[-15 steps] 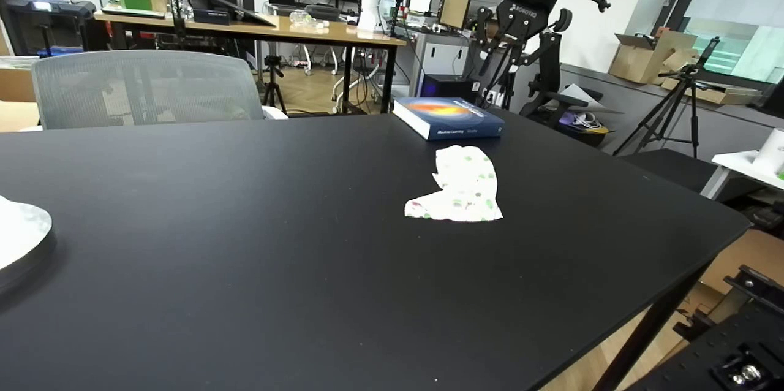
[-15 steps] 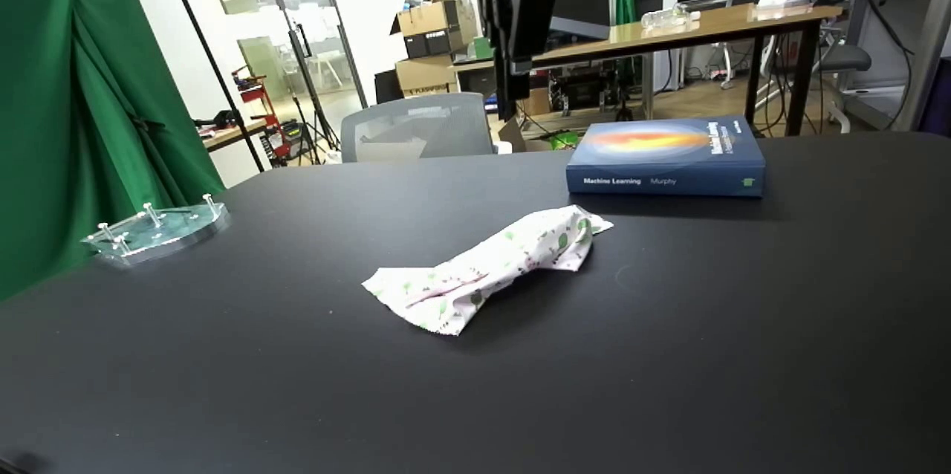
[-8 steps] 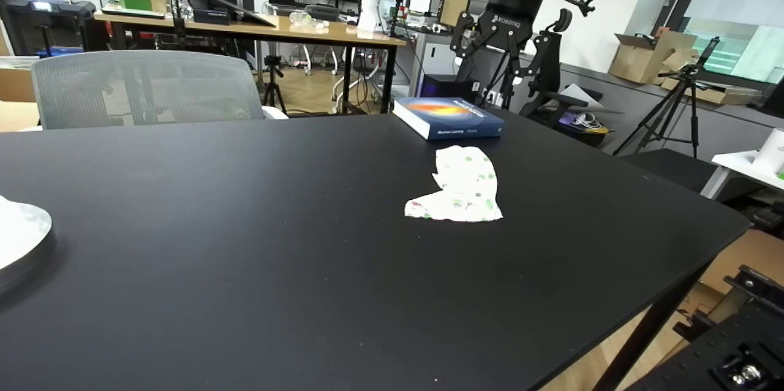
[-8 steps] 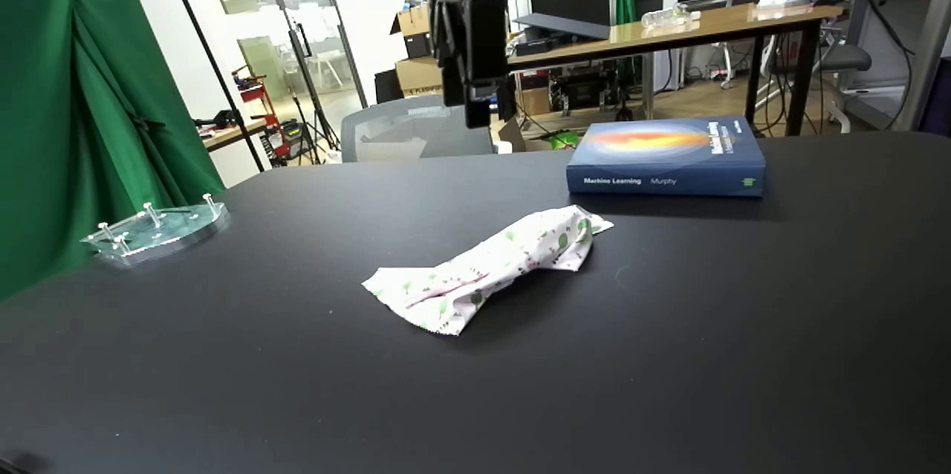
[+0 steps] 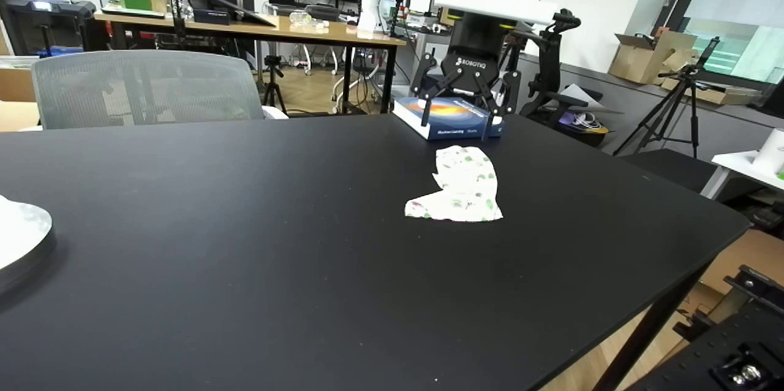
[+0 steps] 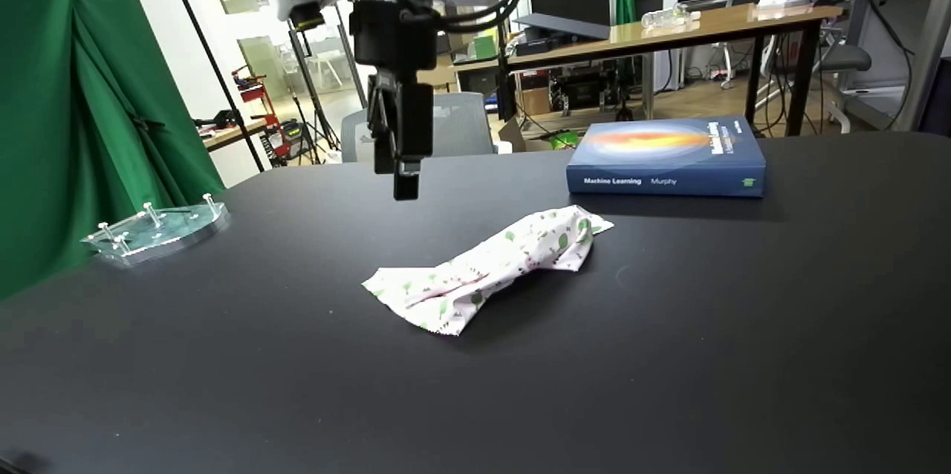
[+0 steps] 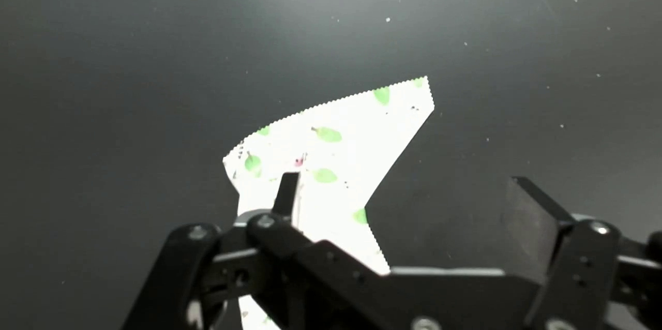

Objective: Unfold the cloth on the table

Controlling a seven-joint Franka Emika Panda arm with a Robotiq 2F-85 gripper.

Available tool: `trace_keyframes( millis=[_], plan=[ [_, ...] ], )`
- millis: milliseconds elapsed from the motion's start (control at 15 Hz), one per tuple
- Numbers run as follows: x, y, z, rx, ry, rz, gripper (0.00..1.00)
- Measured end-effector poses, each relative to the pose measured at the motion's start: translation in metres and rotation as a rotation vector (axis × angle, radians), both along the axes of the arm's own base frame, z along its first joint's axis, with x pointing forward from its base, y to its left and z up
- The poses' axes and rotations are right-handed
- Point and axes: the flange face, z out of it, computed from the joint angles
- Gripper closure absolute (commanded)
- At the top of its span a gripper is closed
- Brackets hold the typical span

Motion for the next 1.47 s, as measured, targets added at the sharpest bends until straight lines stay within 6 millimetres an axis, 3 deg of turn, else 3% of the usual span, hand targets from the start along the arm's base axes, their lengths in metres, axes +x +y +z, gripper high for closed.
trace_keyframes(
  millis=[267, 667, 733, 867, 1467],
  plan=[
    [-0.008, 0.007, -0.033, -0.004, 0.064, 0.020, 0.00],
    [-0.018, -0.006, -0.067, -0.028, 0.104, 0.008, 0.00],
    [-0.019, -0.009, -0.071, -0.031, 0.105, 0.002, 0.25],
    [-0.021, -0.015, -0.076, -0.040, 0.103, -0.010, 0.32],
    [-0.023, -0.031, -0.092, -0.067, 0.085, -0.037, 0.95]
  ],
)
